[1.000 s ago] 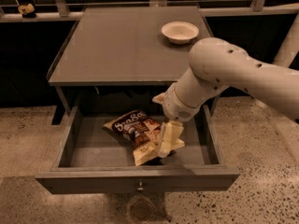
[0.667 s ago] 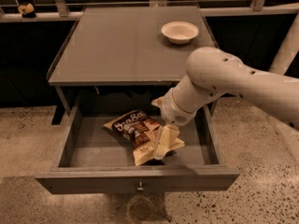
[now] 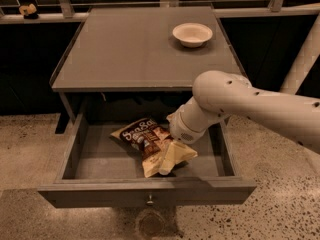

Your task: Pick brown chip bag from top drawer and place on counter

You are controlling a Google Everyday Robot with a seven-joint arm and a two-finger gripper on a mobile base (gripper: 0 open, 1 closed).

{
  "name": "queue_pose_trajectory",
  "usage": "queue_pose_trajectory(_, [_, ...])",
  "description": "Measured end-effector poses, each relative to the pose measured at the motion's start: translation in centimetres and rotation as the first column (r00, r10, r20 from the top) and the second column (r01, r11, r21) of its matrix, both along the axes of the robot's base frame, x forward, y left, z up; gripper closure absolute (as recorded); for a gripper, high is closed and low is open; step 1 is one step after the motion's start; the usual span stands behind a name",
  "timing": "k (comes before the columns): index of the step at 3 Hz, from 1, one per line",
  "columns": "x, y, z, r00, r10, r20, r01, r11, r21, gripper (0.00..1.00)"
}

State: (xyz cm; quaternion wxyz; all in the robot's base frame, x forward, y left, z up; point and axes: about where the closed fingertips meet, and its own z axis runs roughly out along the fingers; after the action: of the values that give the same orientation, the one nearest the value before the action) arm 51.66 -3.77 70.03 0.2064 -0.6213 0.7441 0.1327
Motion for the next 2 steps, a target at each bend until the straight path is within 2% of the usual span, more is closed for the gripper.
queue_pose_trajectory(1, [0.6,-0.2,-1.7,0.9970,-0.075,-0.018,0.074,0.995,-0.065,0.00])
queue_pose_trajectory(2, [0.8,0.3,-2.9,0.9940,-0.105,-0.029,0.101,0.989,-0.110,0.00])
